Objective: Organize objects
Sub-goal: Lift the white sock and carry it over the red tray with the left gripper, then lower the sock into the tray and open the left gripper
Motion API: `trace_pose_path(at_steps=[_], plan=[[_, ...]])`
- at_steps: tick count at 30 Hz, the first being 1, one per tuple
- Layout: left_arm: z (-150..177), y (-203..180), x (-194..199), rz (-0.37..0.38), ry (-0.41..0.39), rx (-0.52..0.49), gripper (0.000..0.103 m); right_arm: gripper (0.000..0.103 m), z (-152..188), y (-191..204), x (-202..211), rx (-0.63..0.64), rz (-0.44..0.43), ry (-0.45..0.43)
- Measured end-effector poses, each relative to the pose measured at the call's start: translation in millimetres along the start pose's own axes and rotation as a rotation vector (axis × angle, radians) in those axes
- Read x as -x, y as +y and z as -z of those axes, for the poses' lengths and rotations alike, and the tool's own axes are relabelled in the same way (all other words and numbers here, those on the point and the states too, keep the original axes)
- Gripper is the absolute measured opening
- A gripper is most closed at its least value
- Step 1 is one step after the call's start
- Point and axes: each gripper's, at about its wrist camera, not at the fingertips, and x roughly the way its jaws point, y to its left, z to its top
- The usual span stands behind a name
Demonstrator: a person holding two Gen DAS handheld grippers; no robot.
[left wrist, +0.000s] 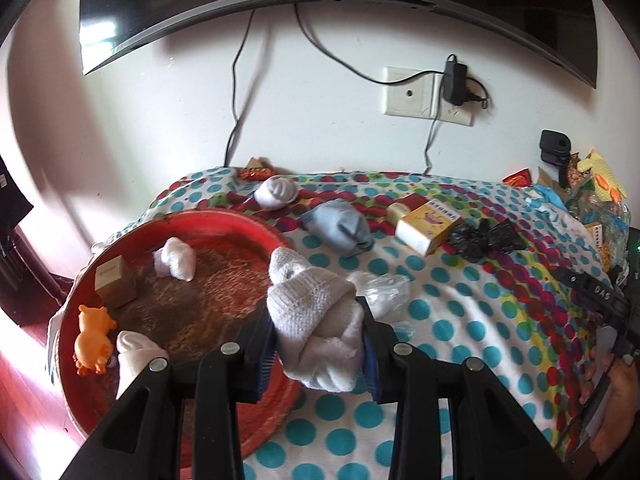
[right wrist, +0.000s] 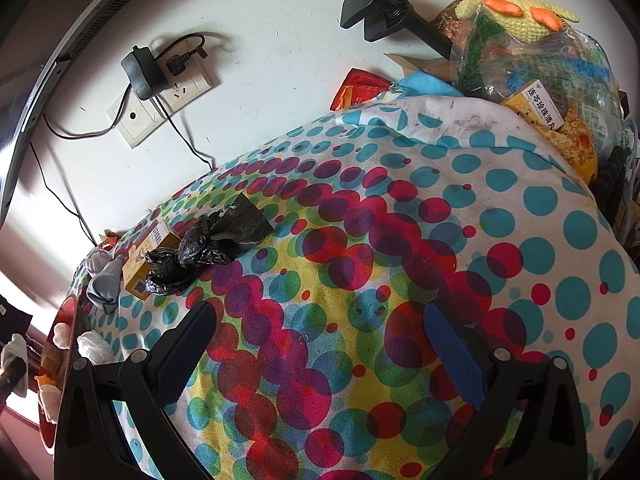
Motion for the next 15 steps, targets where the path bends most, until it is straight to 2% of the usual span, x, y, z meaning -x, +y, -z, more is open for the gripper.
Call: trace_pose_path(at_steps=[15], plan=[[32.9, 71.3, 0.8, -0.090, 0.049, 0.059, 0.036, 0.103, 0.0, 0.0, 0.2, -0.002, 0.000, 0.000]])
